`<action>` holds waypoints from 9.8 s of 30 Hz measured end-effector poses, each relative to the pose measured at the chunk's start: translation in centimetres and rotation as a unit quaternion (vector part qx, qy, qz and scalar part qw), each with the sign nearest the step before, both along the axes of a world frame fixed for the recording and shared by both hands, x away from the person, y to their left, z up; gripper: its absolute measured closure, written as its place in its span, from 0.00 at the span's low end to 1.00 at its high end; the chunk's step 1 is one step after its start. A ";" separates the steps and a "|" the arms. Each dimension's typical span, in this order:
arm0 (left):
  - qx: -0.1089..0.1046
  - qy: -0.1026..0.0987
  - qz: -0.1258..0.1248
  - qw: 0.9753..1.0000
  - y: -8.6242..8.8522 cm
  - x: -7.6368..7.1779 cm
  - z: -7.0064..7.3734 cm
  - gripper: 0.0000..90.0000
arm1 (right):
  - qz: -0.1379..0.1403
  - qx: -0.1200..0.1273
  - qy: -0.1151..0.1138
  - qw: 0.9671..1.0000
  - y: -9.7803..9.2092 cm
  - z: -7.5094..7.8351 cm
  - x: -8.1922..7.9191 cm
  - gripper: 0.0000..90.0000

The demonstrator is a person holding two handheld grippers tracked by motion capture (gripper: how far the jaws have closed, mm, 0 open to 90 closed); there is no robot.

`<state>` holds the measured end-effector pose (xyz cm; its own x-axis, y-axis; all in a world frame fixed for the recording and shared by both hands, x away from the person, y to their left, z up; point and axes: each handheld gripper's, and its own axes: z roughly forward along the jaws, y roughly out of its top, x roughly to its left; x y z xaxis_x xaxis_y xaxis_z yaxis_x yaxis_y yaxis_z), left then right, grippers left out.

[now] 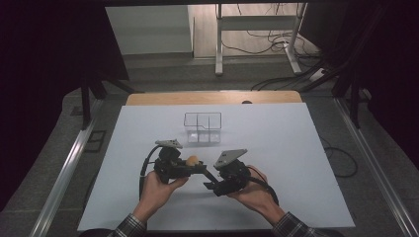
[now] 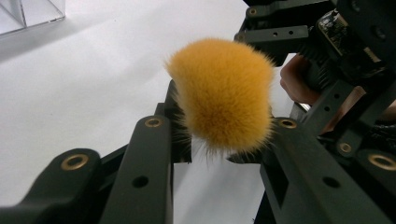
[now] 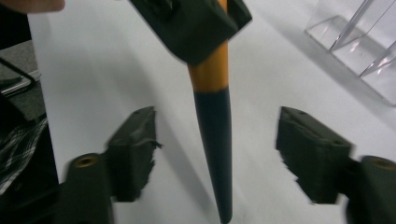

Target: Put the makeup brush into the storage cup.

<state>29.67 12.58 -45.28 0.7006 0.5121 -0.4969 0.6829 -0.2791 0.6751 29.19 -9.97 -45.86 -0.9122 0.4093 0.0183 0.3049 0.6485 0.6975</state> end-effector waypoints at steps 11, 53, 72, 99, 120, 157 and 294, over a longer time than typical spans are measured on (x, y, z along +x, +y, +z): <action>-0.007 -0.012 -0.004 1.000 -0.3 0.0 -0.2 0.64 | 0.005 -0.007 -0.033 0.999 0.5 0.2 -0.7 0.82; 0.151 -0.102 0.015 0.983 2.0 -1.8 -0.9 0.03 | -0.044 0.056 0.005 0.997 -3.0 1.3 0.9 0.82; 0.195 -0.121 0.037 0.973 4.7 -2.9 -1.9 0.01 | -0.100 0.091 0.006 0.991 -5.7 2.0 2.6 0.82; 0.183 -0.127 0.034 0.974 7.4 -4.6 -3.1 0.02 | -0.112 0.103 -0.007 0.988 -6.8 2.9 4.0 0.82; 0.205 -0.111 0.070 0.970 9.6 -5.7 -3.7 0.00 | -0.126 0.110 -0.012 0.986 -7.6 3.5 5.4 0.82; 0.219 -0.097 0.114 0.964 13.9 -7.6 -4.5 0.00 | -0.137 0.141 -0.014 0.980 -6.4 4.5 9.5 0.82; 0.200 -0.055 0.150 0.967 17.8 -9.1 -5.6 0.00 | -0.163 0.147 -0.053 0.974 0.3 1.0 17.5 0.82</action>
<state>20.57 30.36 -50.91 0.5286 0.8358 -0.1487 0.7036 -0.3333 0.6276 46.72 -9.69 -44.82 -0.7375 0.6692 0.0915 0.3777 0.2962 0.8773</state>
